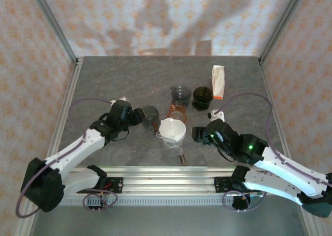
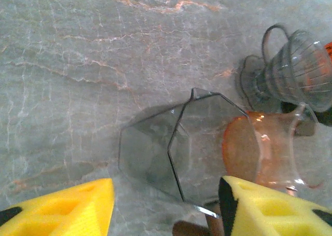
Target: Place the coffee filter in the dripper
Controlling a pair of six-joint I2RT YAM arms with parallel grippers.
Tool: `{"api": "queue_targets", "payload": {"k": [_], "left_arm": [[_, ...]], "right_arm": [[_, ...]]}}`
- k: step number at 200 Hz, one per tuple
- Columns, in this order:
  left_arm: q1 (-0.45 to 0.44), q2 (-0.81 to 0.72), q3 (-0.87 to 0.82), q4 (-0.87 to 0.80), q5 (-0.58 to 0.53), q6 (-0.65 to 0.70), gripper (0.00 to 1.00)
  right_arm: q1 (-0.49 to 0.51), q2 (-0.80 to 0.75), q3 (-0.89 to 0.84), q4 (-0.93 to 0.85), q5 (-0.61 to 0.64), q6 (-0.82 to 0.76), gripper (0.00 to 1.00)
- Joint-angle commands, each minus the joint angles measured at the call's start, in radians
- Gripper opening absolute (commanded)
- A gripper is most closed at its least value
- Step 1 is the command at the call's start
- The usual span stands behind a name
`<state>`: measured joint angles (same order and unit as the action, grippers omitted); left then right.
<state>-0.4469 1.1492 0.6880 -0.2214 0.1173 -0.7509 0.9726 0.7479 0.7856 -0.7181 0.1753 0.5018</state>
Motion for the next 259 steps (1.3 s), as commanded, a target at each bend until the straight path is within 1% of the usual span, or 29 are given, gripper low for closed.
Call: {"api": "queue_targets", "payload": {"k": [1, 17, 35, 52, 77, 100, 113, 140, 206, 232, 246, 259], "left_arm": [[0.008, 0.091, 0.069, 0.058, 0.022, 0.057, 0.51], [0.008, 0.155, 0.095, 0.064, 0.029, 0.061, 0.49], [0.009, 0.196, 0.121, 0.046, 0.007, 0.062, 0.45], [0.009, 0.205, 0.142, 0.001, -0.027, 0.065, 0.39], [0.009, 0.212, 0.155, -0.062, -0.068, 0.081, 0.35], [0.008, 0.237, 0.164, -0.105, -0.074, 0.096, 0.29], [0.008, 0.246, 0.16, -0.114, -0.073, 0.098, 0.27], [0.008, 0.249, 0.152, -0.114, -0.071, 0.099, 0.26], [0.008, 0.214, 0.145, -0.165, -0.071, 0.092, 0.08], [0.008, 0.179, 0.13, -0.183, -0.038, 0.079, 0.05], [0.008, 0.163, 0.124, -0.206, -0.025, 0.072, 0.0], [0.008, 0.151, 0.123, -0.23, -0.018, 0.067, 0.0]], "right_arm": [[0.003, -0.031, -0.016, -0.016, 0.007, 0.024, 0.78], [0.003, -0.037, -0.024, -0.02, 0.006, 0.025, 0.77], [0.002, -0.044, -0.034, -0.021, 0.001, 0.029, 0.78], [0.002, -0.054, -0.042, -0.021, -0.004, 0.035, 0.78], [0.002, -0.074, -0.058, -0.021, -0.001, 0.038, 0.78], [0.003, -0.078, -0.071, -0.011, -0.001, 0.039, 0.78], [0.003, -0.079, -0.075, -0.01, 0.001, 0.037, 0.78], [0.003, -0.079, -0.079, -0.007, 0.001, 0.037, 0.78], [0.002, -0.08, -0.11, -0.006, -0.013, 0.041, 0.78], [0.003, -0.093, -0.134, 0.005, -0.011, 0.04, 0.78], [0.003, -0.105, -0.153, 0.018, -0.008, 0.042, 0.78], [0.003, -0.115, -0.175, 0.035, -0.012, 0.039, 0.78]]}}
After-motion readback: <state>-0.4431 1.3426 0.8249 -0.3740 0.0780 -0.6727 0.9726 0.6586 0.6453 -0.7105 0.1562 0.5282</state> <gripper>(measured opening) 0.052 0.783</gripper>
